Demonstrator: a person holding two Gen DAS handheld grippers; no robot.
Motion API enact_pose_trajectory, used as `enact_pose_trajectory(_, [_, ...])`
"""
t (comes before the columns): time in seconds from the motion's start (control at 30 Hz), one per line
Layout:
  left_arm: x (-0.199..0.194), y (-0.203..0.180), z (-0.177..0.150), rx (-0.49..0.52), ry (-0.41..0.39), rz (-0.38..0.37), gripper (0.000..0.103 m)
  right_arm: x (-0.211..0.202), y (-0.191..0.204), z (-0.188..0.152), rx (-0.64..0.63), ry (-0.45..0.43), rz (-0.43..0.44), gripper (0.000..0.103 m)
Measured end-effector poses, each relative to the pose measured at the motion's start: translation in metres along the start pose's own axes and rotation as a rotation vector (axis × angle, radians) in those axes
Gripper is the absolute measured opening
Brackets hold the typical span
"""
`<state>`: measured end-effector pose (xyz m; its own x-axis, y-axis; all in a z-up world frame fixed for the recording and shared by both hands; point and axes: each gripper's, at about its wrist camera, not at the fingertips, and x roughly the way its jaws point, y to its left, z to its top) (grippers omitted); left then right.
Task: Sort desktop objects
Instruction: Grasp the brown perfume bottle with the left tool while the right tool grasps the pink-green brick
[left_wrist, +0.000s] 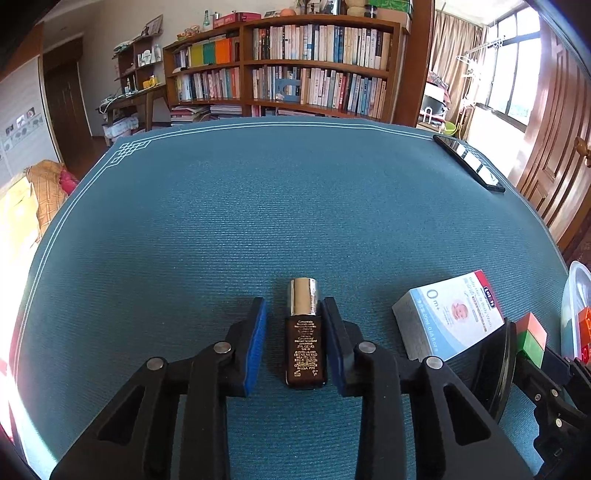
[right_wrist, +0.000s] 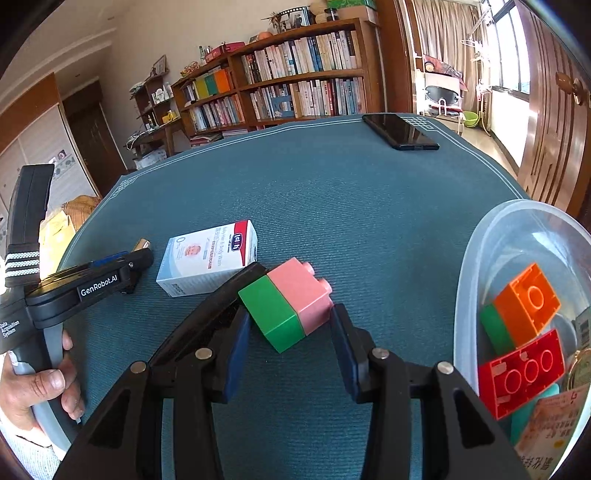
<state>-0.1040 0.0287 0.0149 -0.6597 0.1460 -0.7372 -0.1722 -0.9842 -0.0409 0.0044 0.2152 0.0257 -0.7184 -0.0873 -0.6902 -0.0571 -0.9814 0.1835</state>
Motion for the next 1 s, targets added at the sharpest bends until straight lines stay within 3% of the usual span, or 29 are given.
enact_pose_trajectory(0.5, [-0.017, 0.003, 0.001, -0.056, -0.043, -0.076, 0.025, 0.012, 0.007, 0.010, -0.033, 0.019, -0.051, 0.048])
enact_pose_trajectory(0.53, [-0.016, 0.005, 0.001, -0.061, -0.041, -0.080, 0.025, 0.013, 0.008, 0.010, -0.036, 0.021, -0.050, 0.051])
enact_pose_trajectory(0.6, [-0.016, 0.006, 0.001, -0.067, -0.039, -0.085, 0.025, 0.014, 0.008, 0.011, -0.036, 0.019, -0.053, 0.067])
enact_pose_trajectory(0.63, [-0.017, 0.005, 0.002, -0.067, -0.040, -0.086, 0.025, 0.014, 0.008, 0.012, -0.036, 0.015, -0.051, 0.068])
enact_pose_trajectory(0.8, [-0.012, 0.003, 0.000, -0.071, -0.033, -0.092, 0.025, 0.018, 0.007, 0.014, -0.035, 0.017, -0.069, 0.068])
enact_pose_trajectory(0.93, [-0.011, 0.003, -0.001, -0.081, -0.032, -0.098, 0.025, 0.018, 0.004, 0.015, -0.024, 0.008, -0.075, 0.056])
enact_pose_trajectory(1.0, [-0.011, 0.003, -0.001, -0.088, -0.036, -0.108, 0.025, 0.018, 0.004, 0.015, -0.024, 0.007, -0.075, 0.056])
